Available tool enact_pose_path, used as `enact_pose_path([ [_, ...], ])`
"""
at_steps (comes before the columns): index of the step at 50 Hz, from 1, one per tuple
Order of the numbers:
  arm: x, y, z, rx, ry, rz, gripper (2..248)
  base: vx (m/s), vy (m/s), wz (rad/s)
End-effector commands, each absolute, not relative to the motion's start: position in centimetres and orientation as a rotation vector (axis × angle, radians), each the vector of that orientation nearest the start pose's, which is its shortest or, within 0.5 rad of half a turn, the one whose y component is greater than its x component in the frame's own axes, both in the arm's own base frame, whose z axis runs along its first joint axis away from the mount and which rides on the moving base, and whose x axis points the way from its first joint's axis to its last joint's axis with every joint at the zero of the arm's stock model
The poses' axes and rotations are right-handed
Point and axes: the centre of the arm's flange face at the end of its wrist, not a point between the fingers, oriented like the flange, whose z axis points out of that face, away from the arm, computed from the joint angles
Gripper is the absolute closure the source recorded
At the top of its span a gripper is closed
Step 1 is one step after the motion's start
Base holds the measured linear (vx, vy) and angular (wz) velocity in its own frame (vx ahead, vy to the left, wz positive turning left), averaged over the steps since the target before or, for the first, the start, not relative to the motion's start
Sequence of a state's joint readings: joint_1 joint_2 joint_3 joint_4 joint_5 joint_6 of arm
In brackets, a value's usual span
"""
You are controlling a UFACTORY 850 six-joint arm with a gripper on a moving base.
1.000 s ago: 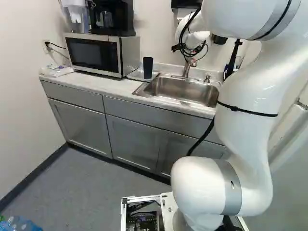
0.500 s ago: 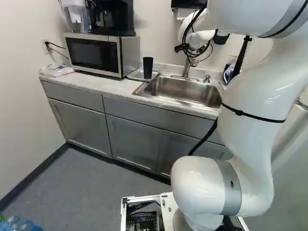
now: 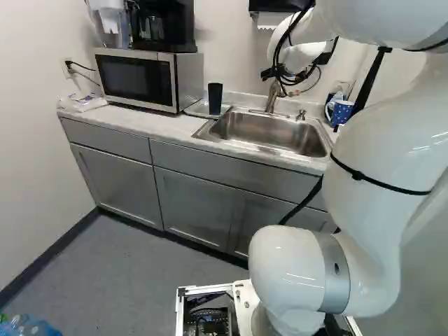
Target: Rinse the cup and place it in the tray
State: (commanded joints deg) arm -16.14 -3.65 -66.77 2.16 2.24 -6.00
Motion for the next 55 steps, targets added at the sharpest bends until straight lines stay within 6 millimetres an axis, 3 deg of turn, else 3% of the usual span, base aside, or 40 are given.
enact_pose_path([
  [40, 44.5, -14.7, 63.2, -3.0, 0.373, -1.287, 3, 0.0, 0.0, 0.0],
  [55, 44.3, -14.6, 63.1, -3.005, 0.374, -1.27, 3, 0.0, 0.0, 0.0],
])
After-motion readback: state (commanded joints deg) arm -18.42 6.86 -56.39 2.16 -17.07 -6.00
